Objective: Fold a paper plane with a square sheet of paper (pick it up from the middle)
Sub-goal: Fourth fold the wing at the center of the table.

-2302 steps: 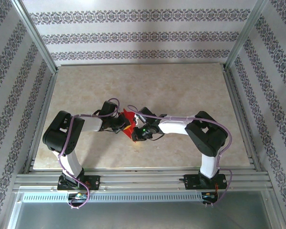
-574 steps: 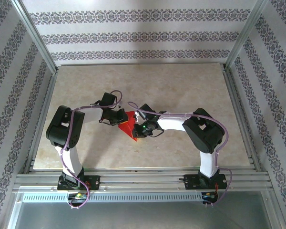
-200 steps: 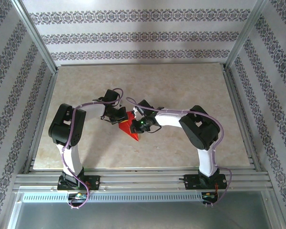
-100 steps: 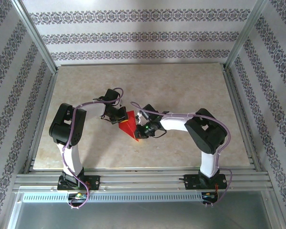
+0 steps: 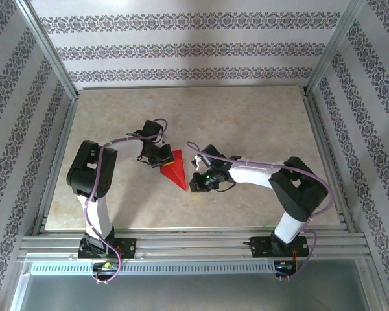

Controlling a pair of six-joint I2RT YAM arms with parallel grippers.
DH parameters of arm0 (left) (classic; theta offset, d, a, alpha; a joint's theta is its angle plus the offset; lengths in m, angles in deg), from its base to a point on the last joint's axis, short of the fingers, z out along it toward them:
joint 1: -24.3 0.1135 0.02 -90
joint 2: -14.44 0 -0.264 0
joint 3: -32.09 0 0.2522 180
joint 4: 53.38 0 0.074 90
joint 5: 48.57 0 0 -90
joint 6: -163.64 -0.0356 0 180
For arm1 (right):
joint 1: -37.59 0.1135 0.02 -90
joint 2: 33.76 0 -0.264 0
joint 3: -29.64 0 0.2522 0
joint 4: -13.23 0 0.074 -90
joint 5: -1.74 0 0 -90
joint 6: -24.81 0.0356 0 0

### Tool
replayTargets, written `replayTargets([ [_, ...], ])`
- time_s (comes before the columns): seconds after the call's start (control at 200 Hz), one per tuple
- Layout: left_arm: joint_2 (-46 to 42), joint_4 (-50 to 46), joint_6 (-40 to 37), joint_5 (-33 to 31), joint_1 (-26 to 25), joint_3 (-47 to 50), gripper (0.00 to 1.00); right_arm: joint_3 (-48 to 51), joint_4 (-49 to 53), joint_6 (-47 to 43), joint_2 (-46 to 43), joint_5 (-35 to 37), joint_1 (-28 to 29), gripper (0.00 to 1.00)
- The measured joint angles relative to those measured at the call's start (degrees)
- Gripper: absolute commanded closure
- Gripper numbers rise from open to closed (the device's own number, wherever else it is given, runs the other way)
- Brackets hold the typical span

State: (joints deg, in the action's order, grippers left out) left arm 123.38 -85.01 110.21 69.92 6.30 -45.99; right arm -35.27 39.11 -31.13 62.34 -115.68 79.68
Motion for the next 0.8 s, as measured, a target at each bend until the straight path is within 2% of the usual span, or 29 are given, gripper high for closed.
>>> replayTargets([
  [0.075, -1.33, 0.02, 1.01, 0.24, 0.0, 0.07, 0.71, -0.13, -1.31, -0.31, -2.51, 1.77, -0.57, 0.78],
  [0.12, -2.95, 0.22, 1.88, 0.39, 0.0, 0.37, 0.68, -0.28, -2.27, -0.37, -3.48, 2.43, -1.14, 0.73],
  [0.185, -6.86, 0.72, 2.91, 0.35, 0.0, 1.75, 0.64, -0.33, -4.09, 0.09, -4.04, 3.04, -2.56, 0.69],
  [0.27, -13.07, 2.93, 4.26, 0.39, 0.0, 5.03, 0.5, -0.28, -6.51, 1.03, -4.09, 3.65, -4.7, 0.64],
  [0.37, -18.69, 6.97, 6.71, 0.48, 0.0, 10.08, 0.43, -0.17, -9.66, 2.1, -4.07, 3.96, -6.43, 0.6],
  [0.635, -19.43, 16.39, 12.76, 1.49, 0.07, 20.57, 0.39, -1.84, -13.97, 2.99, -0.2, 4.04, -6.69, 0.55],
  [0.799, -15.08, 22.38, 14.99, 3.06, 0.39, 21.0, 0.45, -2.43, -14.75, 3.52, 0.96, 4.04, -6.69, 0.52],
])
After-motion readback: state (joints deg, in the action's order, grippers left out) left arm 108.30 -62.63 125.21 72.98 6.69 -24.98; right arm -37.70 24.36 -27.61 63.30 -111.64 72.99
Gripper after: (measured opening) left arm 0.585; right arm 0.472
